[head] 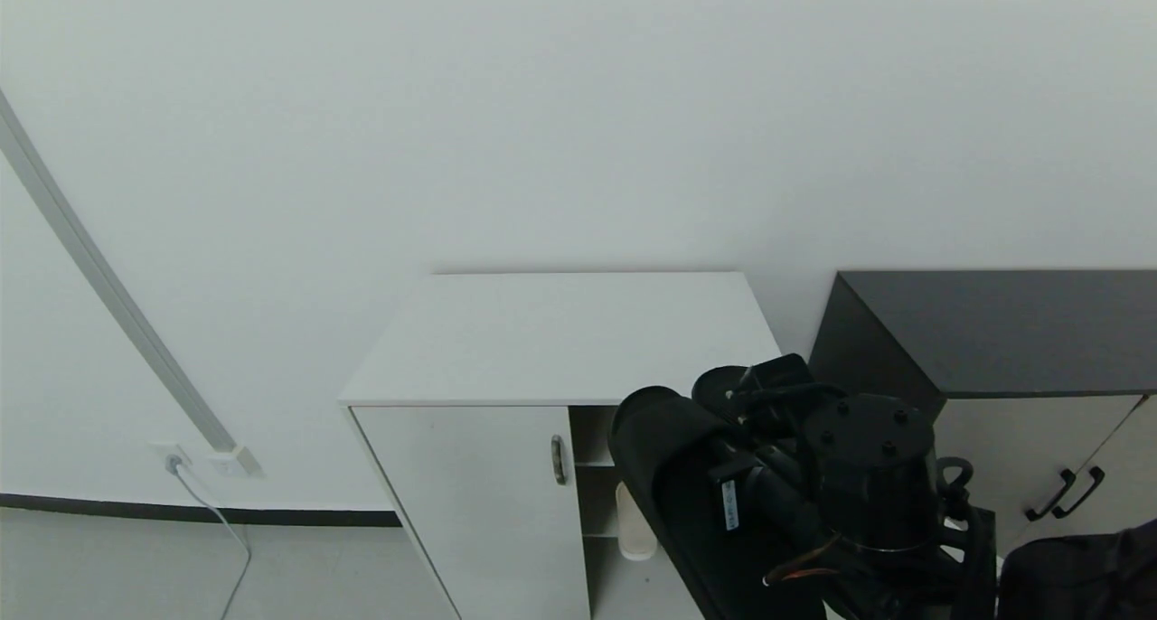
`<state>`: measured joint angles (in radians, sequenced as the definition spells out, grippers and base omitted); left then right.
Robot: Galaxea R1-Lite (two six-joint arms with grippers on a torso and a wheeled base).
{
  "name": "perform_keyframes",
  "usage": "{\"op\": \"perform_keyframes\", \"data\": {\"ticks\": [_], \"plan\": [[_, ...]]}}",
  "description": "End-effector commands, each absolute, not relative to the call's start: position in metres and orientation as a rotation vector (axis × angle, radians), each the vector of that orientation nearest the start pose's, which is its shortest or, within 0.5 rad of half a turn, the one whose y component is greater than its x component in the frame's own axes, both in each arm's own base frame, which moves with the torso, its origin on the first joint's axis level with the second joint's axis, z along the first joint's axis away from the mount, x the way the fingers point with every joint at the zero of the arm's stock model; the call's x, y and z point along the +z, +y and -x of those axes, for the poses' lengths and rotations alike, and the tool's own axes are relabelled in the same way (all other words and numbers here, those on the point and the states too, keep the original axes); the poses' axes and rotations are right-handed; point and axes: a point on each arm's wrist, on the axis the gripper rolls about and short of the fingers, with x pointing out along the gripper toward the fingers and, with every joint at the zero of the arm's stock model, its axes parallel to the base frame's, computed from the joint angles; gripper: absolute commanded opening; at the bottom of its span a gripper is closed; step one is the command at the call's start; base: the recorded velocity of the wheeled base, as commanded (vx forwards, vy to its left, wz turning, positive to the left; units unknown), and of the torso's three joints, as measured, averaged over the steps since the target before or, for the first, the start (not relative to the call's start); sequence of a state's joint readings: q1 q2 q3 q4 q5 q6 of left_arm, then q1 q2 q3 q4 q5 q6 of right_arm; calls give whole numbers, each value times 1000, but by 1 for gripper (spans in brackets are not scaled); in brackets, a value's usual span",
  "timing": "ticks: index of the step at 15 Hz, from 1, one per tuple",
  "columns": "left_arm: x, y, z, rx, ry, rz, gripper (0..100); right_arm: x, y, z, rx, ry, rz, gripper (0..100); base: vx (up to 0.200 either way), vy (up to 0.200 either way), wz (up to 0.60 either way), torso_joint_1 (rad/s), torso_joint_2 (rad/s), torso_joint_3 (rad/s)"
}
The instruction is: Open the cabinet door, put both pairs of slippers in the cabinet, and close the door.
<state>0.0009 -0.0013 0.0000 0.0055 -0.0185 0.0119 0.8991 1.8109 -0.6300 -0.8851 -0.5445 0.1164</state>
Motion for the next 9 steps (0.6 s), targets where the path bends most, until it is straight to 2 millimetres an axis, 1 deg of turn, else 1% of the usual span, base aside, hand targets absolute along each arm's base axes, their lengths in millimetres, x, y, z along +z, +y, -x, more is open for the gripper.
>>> {"op": "perform_keyframes", "data": {"ticks": [1,5,9], "plan": [[75,0,23,-17,6,-12,0,129,230,-197,341,243,82,0,0,0,0,0,0,0],[75,0,23,-17,4,-12,0,126,227,-195,345,233,104,0,0,0,0,0,0,0],[75,0,23,-17,5,-9,0,127,227,-194,352,214,86,0,0,0,0,0,0,0]]}}
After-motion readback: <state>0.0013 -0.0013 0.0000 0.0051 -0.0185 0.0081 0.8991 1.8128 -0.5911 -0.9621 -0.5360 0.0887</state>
